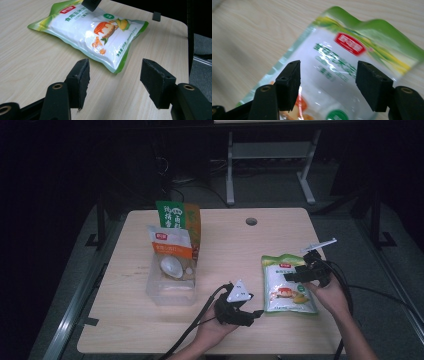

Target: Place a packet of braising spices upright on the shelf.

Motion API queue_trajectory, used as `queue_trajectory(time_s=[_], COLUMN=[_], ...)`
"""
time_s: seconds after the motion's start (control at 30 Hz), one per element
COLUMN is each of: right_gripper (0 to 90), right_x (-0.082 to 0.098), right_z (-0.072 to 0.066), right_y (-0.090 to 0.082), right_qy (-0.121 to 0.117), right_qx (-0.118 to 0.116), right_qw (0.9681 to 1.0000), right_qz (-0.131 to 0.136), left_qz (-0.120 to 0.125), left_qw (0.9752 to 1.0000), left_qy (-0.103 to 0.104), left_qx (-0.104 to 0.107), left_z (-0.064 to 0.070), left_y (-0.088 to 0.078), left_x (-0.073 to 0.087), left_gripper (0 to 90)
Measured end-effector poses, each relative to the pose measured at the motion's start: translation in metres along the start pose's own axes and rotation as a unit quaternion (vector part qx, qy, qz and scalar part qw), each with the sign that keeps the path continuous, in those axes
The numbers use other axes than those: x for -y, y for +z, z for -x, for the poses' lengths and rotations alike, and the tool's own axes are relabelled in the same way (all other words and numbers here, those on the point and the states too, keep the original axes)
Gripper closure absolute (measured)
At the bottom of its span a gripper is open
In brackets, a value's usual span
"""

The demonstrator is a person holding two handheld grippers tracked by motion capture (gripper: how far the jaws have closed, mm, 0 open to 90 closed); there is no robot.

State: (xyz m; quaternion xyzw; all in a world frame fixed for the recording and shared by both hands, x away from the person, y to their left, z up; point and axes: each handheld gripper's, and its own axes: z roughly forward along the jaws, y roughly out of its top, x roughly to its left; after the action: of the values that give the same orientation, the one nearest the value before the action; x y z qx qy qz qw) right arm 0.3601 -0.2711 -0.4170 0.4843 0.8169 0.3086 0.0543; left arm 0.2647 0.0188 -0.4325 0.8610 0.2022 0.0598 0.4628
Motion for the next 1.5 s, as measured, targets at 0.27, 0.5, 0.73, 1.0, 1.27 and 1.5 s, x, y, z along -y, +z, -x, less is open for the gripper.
queue_trajectory(time_s=[0.27,0.5,0.73,1.0,1.27,1.5], right_gripper=[32.1,29.2,28.9,36.2,40.6,40.8], right_x=[0.016,0.024,0.031,0.034,0.032,0.032], right_z=[0.025,0.034,0.043,0.042,0.027,0.01], right_y=[-0.001,0.002,0.01,0.011,0.017,0.022], right_qy=[0.038,0.063,0.078,0.095,0.088,0.076], right_qx=[0.018,0.013,-0.021,-0.048,-0.071,-0.081], right_qw=[0.9991,0.9979,0.9965,0.9939,0.9924,0.9929], right_qz=[-0.005,-0.013,-0.022,-0.029,-0.048,-0.044], left_qz=[0.003,0.002,-0.003,-0.009,-0.016,-0.027], left_qw=[1.0,1.0,1.0,0.9999,0.9997,0.9992], left_qy=[0.001,-0.001,0.002,-0.003,-0.004,-0.01], left_qx=[0.0,0.0,-0.004,-0.009,-0.016,-0.028], left_z=[0.001,-0.001,-0.001,-0.004,-0.009,-0.012], left_y=[0.008,0.012,0.015,0.017,0.019,0.022], left_x=[-0.007,-0.009,-0.011,-0.011,-0.011,-0.008], left_gripper=[41.1,40.8,38.7,38.4,40.0,41.0])
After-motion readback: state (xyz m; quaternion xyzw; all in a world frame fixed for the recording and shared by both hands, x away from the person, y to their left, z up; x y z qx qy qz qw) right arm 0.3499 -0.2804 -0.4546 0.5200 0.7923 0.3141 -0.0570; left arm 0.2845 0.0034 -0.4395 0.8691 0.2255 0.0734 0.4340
